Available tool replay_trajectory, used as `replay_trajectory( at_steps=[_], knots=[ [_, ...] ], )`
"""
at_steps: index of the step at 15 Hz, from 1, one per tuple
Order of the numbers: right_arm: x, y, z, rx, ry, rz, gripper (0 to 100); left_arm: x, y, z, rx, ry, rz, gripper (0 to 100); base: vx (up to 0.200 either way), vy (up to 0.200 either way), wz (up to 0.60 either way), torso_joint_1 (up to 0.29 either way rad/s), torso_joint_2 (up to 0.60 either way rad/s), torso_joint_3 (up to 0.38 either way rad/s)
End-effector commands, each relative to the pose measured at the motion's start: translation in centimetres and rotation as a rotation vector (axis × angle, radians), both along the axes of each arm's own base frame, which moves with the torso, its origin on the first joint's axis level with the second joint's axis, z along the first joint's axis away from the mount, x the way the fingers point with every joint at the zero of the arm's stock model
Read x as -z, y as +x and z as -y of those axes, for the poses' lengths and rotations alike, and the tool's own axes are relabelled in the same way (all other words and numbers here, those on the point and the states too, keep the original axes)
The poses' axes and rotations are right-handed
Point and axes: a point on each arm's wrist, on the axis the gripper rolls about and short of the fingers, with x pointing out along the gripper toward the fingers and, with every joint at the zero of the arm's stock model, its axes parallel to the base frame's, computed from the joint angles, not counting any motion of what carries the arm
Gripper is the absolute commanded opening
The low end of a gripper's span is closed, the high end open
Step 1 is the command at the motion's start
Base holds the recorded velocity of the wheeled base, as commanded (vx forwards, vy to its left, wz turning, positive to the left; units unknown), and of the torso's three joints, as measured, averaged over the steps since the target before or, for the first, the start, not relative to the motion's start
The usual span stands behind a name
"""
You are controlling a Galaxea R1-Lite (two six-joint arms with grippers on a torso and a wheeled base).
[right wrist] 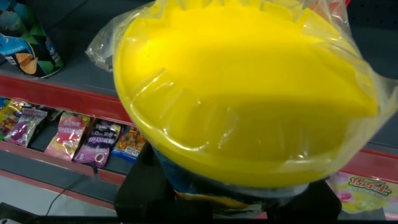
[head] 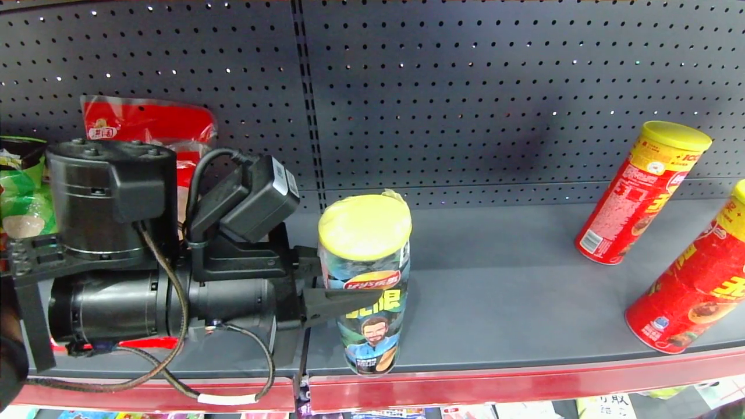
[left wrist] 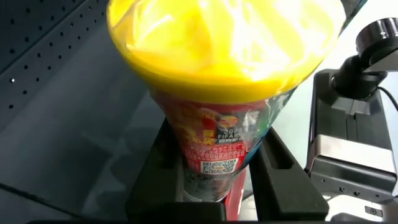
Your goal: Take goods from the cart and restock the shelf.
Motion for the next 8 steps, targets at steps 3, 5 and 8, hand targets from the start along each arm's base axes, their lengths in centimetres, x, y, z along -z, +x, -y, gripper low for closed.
replay_trajectory(
  at_steps=[3,5,8],
  knots=[
    [-0.12,-0.01,0.0,-0.001,0.0,0.003,0,0.18,0.03,-0.02,-0.001,0.006,-0.012,0,0.0,0.0,0.0,0.0,0.0,0.0],
    [-0.21,-0.03,0.0,0.0,-0.001,0.006,0,0.21,0.02,-0.03,-0.001,0.008,-0.016,0,0.0,0.0,0.0,0.0,0.0,0.0],
    [-0.34,0.12,-0.01,-0.007,-0.001,0.0,0,0.41,0.05,-0.02,-0.005,0.016,-0.013,100,0.0,0.0,0.0,0.0,0.0,0.0]
  ],
)
